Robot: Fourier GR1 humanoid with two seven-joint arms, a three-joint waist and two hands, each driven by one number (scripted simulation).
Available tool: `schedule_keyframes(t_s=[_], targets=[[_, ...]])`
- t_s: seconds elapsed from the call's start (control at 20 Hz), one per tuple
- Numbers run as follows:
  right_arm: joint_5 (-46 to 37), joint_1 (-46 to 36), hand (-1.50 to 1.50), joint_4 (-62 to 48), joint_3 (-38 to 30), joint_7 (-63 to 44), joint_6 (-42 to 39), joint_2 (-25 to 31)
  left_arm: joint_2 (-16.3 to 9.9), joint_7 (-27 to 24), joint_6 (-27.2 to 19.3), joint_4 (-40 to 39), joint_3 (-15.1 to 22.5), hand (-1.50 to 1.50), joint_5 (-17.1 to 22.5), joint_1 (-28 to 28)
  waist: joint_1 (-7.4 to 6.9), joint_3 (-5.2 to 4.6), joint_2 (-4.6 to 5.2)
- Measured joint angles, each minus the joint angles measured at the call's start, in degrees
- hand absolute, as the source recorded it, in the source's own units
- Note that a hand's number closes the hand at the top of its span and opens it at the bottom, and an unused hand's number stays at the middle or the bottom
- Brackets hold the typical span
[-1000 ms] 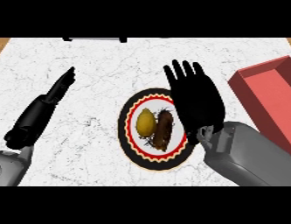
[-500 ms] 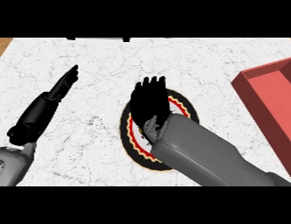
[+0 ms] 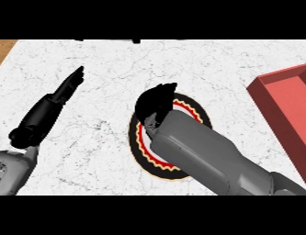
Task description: Pick the sweet potato from the plate and place it in the cardboard box
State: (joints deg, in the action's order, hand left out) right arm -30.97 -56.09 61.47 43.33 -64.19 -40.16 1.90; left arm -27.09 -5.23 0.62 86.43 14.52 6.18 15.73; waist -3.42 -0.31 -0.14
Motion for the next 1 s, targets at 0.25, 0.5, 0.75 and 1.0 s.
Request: schedule_keyframes(t_s=[0.25, 0.5, 0.75, 1.0], targets=[[4.11, -1.24, -1.5, -3.89, 3.06, -2.81, 1.52, -0.2, 0.76, 0.2, 0.23, -0.68, 0.05, 0.0, -0.17, 0.85, -0.27, 0.06, 0.1], [6.75, -3.08, -1.5, -6.0, 6.62, -4.15, 2.01, -0.2, 1.09, -0.78, 0.17, -1.74, -0.2, 0.0, -0.97, 0.75, 0.05, 0.1, 0.11], [9.9, -5.36, -1.5, -8.34, 8.78, -4.82, 2.33, -0.2, 1.49, -0.4, 0.49, -1.97, -0.52, 0.0, -1.04, 1.27, 0.08, 0.14, 0.15], [11.72, -6.2, -1.5, -11.31, 11.38, -5.14, 2.55, -0.23, 2.52, 0.0, 0.13, -2.38, -0.17, 0.0, -1.87, 1.82, 0.29, 0.16, 0.16]])
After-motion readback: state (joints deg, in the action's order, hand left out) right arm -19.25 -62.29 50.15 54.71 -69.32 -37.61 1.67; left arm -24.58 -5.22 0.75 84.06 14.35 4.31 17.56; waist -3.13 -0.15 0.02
